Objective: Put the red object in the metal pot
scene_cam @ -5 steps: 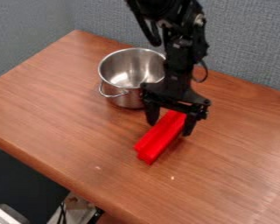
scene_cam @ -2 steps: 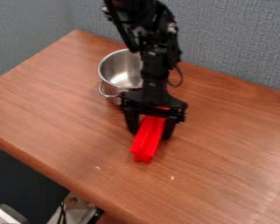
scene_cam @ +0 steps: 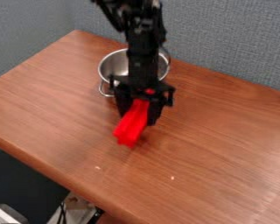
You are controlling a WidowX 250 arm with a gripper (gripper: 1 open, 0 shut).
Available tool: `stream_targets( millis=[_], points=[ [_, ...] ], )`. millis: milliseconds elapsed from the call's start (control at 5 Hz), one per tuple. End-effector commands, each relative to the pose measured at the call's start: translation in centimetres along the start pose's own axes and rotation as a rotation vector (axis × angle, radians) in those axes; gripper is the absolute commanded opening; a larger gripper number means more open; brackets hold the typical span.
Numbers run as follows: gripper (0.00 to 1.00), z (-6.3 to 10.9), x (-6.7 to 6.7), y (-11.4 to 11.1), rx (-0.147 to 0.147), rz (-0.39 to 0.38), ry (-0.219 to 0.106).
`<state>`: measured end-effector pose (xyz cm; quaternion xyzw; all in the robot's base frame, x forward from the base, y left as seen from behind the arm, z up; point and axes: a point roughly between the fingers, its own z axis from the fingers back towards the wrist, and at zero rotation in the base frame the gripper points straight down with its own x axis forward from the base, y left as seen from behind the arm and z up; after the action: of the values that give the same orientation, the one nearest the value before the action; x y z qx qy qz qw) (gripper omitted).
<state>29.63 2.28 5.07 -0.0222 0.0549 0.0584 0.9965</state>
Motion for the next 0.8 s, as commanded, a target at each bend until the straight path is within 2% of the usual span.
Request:
stream_targets(
  millis=[0,400,600],
  points=[
    [0.0,5.9,1.8,1.3,-0.018,-0.087,-0.095],
    [0.0,4.8,0.1,0.3,0.027,-0.205,-0.04],
    [0.0,4.2,0.0,0.0,0.01,-0.224,-0.031]
  ],
)
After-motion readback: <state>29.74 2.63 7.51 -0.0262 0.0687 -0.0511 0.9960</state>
